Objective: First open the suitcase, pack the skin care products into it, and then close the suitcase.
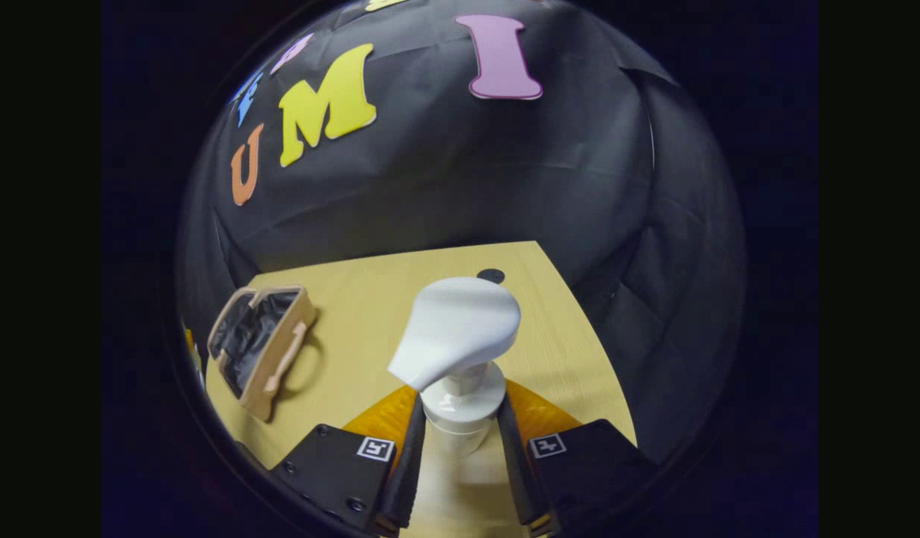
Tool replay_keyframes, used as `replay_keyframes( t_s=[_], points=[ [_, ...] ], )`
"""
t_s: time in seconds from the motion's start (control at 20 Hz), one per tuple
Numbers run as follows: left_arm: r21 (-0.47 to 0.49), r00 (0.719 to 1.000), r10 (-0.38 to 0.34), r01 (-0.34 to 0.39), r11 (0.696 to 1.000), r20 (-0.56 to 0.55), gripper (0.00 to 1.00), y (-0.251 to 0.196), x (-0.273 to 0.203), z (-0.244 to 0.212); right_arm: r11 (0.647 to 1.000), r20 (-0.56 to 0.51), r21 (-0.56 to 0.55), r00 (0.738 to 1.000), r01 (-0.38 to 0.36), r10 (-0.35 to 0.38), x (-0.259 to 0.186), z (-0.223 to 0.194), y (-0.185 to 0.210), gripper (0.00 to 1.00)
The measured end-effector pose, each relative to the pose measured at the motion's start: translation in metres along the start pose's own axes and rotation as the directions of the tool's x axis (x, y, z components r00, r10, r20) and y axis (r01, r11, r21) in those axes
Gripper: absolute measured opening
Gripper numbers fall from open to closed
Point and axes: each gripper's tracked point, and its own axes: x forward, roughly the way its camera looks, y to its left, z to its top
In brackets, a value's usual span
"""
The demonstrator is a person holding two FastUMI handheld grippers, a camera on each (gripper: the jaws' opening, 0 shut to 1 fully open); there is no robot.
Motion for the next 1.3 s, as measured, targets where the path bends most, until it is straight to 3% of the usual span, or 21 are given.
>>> replay_keyframes(
  t_s=[0.25, 0.4, 0.45, 0.5, 0.55, 0.6, 0.95, 1.3],
  points=[
    [0.032, 0.998, 0.000, 0.002, 0.999, -0.057, 0.49, 0.040, 0.072, 0.006, 0.998, 0.010, -0.045, 0.999, -0.053, 0.053, -0.056, 0.006, 0.049, 0.48],
    [0.018, 0.987, 0.000, 0.003, 1.000, -0.158, 0.49, 0.050, 0.121, -0.012, 0.996, 0.019, -0.080, 0.999, -0.048, 0.049, -0.080, 0.001, 0.070, 0.48],
    [0.019, 0.981, 0.001, 0.003, 1.000, -0.192, 0.54, 0.052, 0.133, -0.019, 0.994, 0.015, -0.096, 0.999, -0.047, 0.048, -0.087, -0.003, 0.076, 0.48],
    [0.019, 0.974, 0.001, 0.003, 1.000, -0.226, 0.49, 0.052, 0.145, -0.029, 0.993, 0.012, -0.113, 0.999, -0.044, 0.046, -0.092, -0.007, 0.080, 0.48],
    [0.019, 0.966, 0.001, 0.004, 1.000, -0.258, 0.54, 0.052, 0.154, -0.037, 0.990, 0.008, -0.134, 0.999, -0.040, 0.042, -0.096, -0.010, 0.084, 0.48],
    [0.018, 0.959, -0.001, 0.006, 1.000, -0.282, 0.49, 0.051, 0.160, -0.043, 0.987, 0.004, -0.154, 0.999, -0.037, 0.038, -0.100, -0.015, 0.088, 0.48],
    [0.057, 0.909, 0.050, -0.029, 0.998, -0.414, 0.49, 0.053, 0.181, -0.071, 0.980, -0.031, -0.196, 0.999, -0.040, 0.034, -0.113, -0.027, 0.107, 0.48],
    [0.159, 0.912, 0.075, -0.011, 0.987, -0.404, 0.49, 0.051, 0.213, -0.064, 0.974, -0.051, -0.217, 0.997, -0.062, 0.052, -0.101, -0.015, 0.126, 0.48]
  ],
)
